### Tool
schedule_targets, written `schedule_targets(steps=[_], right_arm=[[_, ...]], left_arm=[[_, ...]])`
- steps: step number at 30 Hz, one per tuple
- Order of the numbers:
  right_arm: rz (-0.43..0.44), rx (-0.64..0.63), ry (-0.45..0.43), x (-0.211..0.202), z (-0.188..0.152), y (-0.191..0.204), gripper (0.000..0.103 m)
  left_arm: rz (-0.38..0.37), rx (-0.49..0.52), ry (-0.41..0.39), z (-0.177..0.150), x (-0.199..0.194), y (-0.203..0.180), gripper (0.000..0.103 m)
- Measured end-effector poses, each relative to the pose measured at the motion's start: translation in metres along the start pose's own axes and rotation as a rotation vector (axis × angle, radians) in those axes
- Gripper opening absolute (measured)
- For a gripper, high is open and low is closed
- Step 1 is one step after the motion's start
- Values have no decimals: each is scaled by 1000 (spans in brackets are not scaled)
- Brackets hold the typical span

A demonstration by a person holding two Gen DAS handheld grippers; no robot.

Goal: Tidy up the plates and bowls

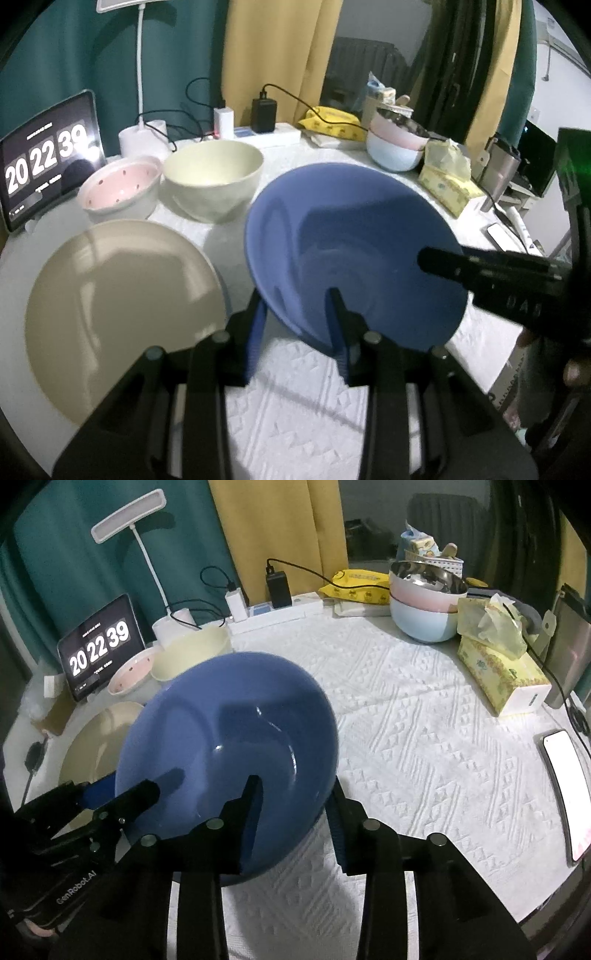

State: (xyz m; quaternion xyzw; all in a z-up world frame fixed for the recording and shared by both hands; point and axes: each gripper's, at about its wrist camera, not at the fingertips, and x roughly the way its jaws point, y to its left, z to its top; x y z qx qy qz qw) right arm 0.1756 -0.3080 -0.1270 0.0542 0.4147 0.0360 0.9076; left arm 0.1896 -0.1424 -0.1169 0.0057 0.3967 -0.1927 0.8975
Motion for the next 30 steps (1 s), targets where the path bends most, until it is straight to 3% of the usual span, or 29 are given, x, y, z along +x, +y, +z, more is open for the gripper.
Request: schedule_targets(steps=[3, 5, 30], right_arm=[[-14, 6, -20, -7, 5, -4, 37], [-20, 10, -30, -10, 8, -6, 37], [-6, -70, -100, -17, 59, 8, 38]], left_arm=[[-3, 1, -8, 1, -5, 1, 37], [-4, -1, -16, 2, -9, 1, 45], [85, -67, -146, 43, -36, 42, 46]])
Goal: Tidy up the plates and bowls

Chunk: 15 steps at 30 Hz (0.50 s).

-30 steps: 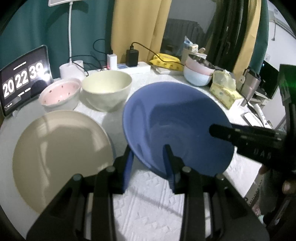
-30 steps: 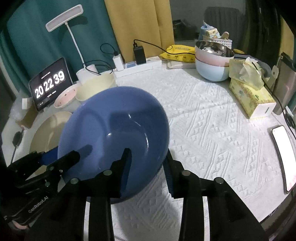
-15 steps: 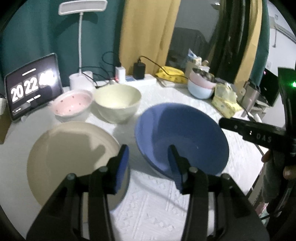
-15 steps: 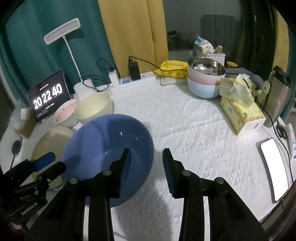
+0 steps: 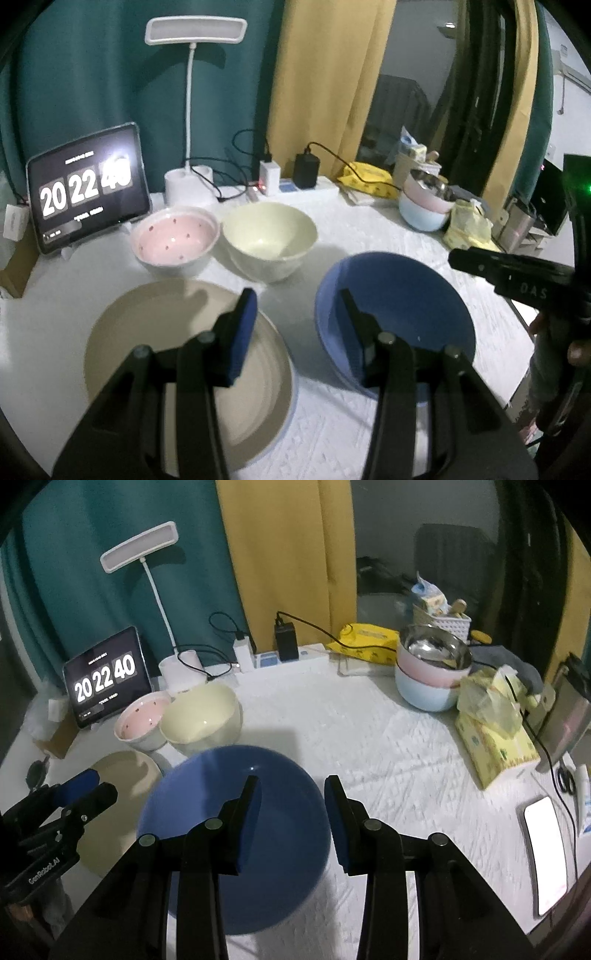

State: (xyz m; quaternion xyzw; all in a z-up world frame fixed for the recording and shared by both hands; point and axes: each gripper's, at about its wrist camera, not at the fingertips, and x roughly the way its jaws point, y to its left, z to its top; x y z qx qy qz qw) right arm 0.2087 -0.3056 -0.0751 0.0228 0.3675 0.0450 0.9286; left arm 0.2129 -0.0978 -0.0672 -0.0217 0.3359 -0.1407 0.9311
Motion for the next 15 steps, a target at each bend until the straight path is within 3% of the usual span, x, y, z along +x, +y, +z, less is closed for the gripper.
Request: schedule_targets(steps=[15], right_arm=[[41, -102, -9, 24, 54, 21, 37]], left_arm=[[41, -36, -2, 30, 26, 15, 46]])
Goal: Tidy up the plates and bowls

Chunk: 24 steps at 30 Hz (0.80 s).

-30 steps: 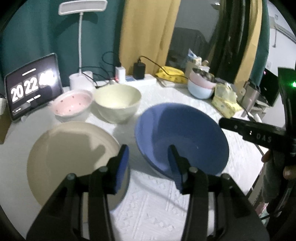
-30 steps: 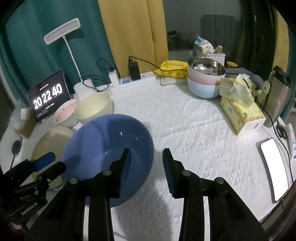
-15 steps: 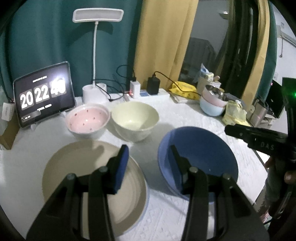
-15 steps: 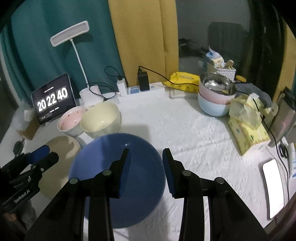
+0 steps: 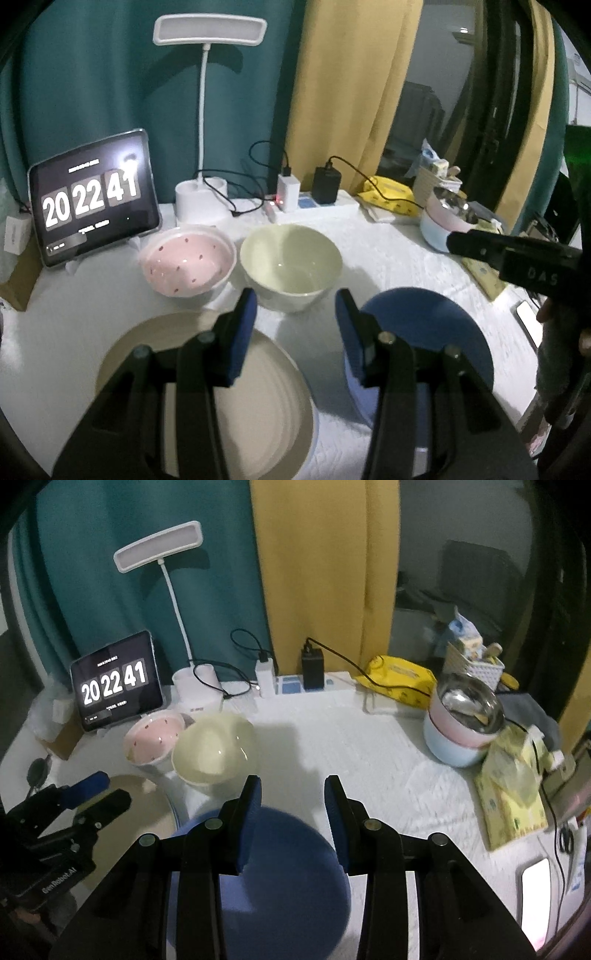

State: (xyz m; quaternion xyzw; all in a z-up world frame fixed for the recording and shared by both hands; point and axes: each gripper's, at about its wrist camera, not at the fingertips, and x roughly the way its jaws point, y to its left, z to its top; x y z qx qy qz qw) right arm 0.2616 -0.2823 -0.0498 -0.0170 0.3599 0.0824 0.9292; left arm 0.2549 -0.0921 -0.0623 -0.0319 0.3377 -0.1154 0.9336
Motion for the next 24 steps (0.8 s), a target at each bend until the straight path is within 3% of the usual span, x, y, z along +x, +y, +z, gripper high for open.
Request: schedule_targets(steps=[24], right_arm=[[82, -85, 152, 96, 42, 27, 37]], left_arm=[[17, -105, 128, 16, 77, 20, 46]])
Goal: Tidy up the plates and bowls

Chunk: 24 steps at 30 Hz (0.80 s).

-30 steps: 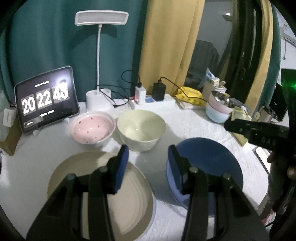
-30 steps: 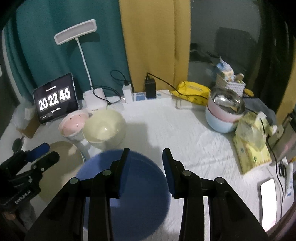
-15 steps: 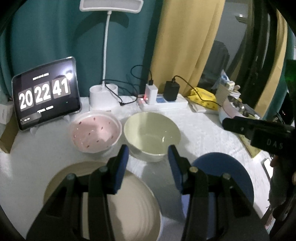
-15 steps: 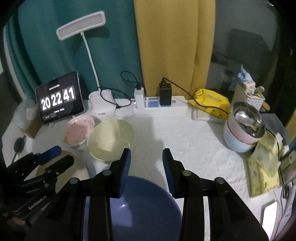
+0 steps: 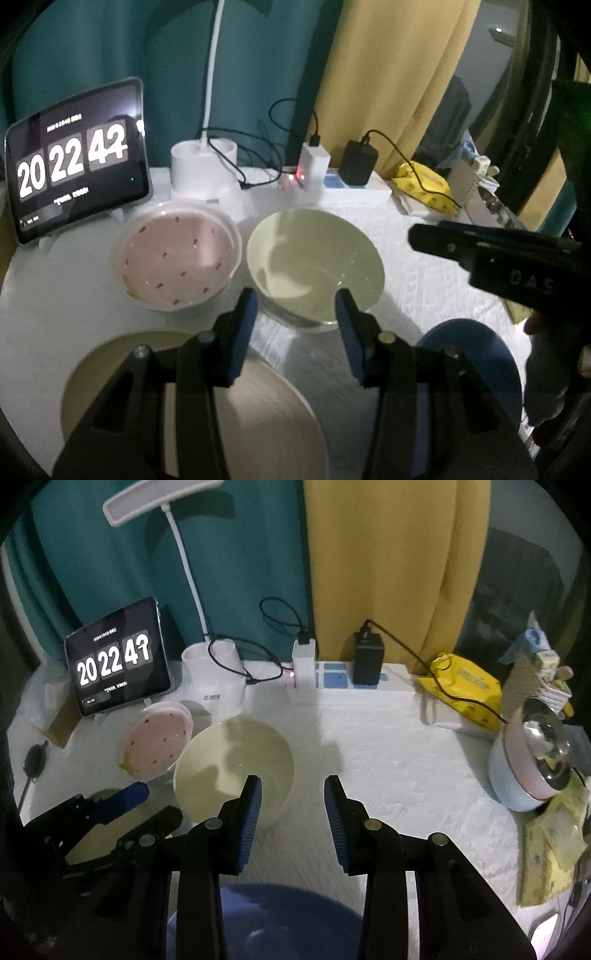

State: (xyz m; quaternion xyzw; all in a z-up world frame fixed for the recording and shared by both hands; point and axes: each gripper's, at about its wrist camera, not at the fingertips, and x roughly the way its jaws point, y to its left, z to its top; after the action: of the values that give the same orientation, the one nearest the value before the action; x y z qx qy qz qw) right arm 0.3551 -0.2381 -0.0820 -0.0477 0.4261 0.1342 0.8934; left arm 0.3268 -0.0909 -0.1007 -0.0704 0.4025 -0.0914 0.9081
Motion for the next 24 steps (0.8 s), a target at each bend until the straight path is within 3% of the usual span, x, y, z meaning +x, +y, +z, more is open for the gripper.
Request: schedule_targets(steps=[15, 24], right_arm=[[34, 123, 135, 68, 0, -14, 37], [55, 147, 158, 86, -5, -13, 37]], left_arm=[[6, -10, 40, 1, 27, 3, 45], [25, -17, 64, 3, 38, 6, 44]])
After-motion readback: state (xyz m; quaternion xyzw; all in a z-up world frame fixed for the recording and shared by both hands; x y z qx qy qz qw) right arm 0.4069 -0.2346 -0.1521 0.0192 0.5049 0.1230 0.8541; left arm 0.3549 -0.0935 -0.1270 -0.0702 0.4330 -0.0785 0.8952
